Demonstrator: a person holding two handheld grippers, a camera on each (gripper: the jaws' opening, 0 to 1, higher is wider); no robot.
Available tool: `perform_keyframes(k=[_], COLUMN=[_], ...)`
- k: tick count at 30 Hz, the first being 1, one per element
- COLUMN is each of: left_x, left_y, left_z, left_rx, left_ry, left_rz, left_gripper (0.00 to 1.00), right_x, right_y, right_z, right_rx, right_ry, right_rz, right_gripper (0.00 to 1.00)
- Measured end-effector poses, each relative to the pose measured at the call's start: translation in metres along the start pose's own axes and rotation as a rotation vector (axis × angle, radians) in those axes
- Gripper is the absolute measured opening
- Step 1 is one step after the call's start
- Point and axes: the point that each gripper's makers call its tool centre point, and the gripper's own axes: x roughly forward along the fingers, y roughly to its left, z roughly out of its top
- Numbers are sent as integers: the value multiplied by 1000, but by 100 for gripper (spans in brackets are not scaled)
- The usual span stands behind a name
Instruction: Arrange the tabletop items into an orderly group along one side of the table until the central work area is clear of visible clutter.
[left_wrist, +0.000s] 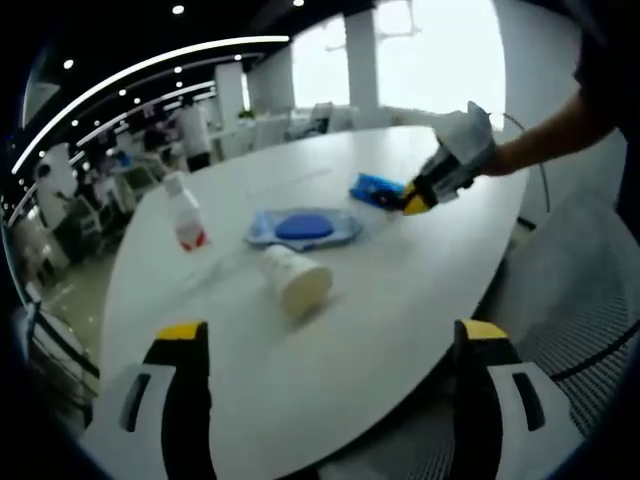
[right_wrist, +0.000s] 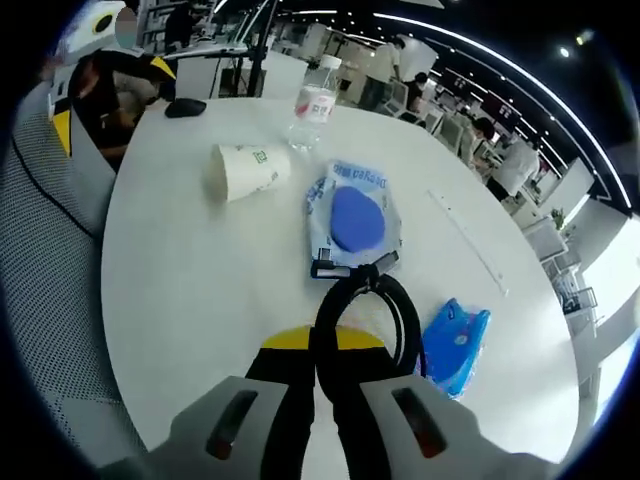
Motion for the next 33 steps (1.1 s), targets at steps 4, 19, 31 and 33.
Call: perform_keyframes(k=[4, 19, 31, 33], left_x=[0, 0, 1, 2], left_y=[0, 0, -4, -5], left_z=[0, -2, -2, -3], left_rx=[-1, -4, -5, 3], left_ry=[2, 12, 11, 16], left_rz=[1, -1, -20, -25], left_gripper=[98, 97, 94, 94], right_x=[-1, 2, 6, 6], right_y=[7, 32, 49, 52], right_z=[-6, -32, -48, -49], right_rx=[4, 7, -56, -49], right_ry=[11, 67, 125, 135], right_rz=[9, 61, 122, 139], right_gripper=[3, 3, 4, 5])
